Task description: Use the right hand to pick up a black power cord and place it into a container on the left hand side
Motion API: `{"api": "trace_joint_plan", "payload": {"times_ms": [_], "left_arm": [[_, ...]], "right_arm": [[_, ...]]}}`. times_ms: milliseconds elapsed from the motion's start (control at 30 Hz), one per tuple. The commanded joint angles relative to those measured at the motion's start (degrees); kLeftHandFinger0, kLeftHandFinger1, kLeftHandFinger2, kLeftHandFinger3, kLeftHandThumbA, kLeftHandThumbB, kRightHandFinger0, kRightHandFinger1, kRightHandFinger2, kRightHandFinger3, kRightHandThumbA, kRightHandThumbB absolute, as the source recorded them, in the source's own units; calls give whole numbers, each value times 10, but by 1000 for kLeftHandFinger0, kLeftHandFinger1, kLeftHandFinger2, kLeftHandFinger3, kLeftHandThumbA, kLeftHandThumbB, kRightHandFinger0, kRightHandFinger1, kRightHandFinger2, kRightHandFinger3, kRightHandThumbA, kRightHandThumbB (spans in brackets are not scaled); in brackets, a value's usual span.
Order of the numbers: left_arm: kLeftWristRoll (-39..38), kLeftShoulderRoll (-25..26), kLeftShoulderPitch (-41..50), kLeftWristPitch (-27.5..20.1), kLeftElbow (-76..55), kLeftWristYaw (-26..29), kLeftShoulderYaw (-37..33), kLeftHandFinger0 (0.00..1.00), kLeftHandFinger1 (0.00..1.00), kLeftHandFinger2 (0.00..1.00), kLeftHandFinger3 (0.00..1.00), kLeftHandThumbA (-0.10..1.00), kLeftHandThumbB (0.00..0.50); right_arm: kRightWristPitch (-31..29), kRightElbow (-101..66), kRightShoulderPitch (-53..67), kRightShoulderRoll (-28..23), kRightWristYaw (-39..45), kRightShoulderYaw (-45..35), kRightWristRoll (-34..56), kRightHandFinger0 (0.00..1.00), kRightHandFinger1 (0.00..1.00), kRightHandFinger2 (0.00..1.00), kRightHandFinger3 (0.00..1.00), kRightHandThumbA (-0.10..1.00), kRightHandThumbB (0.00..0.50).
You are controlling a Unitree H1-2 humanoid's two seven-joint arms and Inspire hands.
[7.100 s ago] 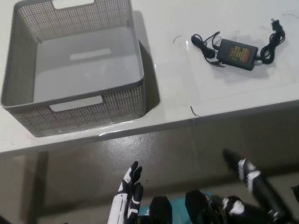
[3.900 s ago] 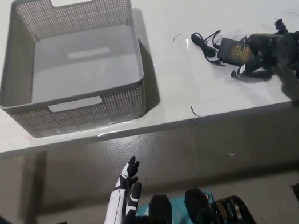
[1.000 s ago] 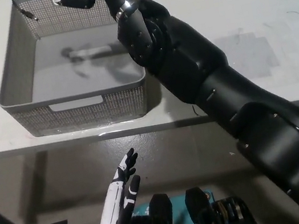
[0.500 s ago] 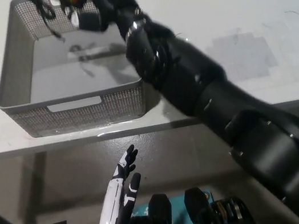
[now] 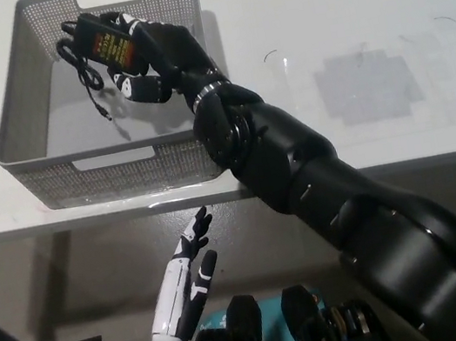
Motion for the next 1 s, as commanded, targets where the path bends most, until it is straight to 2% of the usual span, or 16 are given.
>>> {"api": "trace_joint_plan", "payload": {"times_ms": [0,33,67,100,200,633,700,833,967], "left_arm": [[-10,2,-11,-1,-10,-7,-2,1000,1000,1000,1000,1000,0],[-11,2,-12,-3,-9,-8,-2,1000,1000,1000,1000,1000,0],[-8,2,-12,-2,-9,-7,-3,1000,1000,1000,1000,1000,0],[-6,3,-11,0,-12,-8,-3,1000,1000,1000,1000,995,0],[-7,5,-13,-3,-12,-10,-3,1000,1000,1000,1000,989,0],[-3,2,-10,7,-15,-10,-5,1000,1000,1000,1000,907,0],[-1,3,-13,7,-15,-10,-6,1000,1000,1000,1000,883,0],[0,7,-17,8,-12,-13,-6,1000,1000,1000,1000,947,0],[-5,9,-19,-4,-5,-14,-7,1000,1000,1000,1000,919,0]], "right_arm": [[-11,-11,-28,4,11,-4,15,802,1000,1000,1000,556,347],[-1,-12,-30,0,39,1,14,1000,1000,1000,1000,607,362],[13,-13,-33,-3,66,4,13,1000,1000,1000,1000,771,472],[24,-15,-34,-5,85,6,13,1000,1000,1000,1000,876,499],[29,-24,-32,-14,101,12,8,1000,1000,1000,1000,1000,500],[15,-89,-10,-27,90,-13,33,1000,1000,1000,1000,1000,500],[12,-140,-5,-31,95,-24,40,1000,1000,1000,1000,1000,500],[27,-255,2,-51,115,-44,52,1000,1000,1000,1000,1000,500],[42,-346,3,-72,134,-75,77,1000,1000,1000,1000,1000,488]]}}
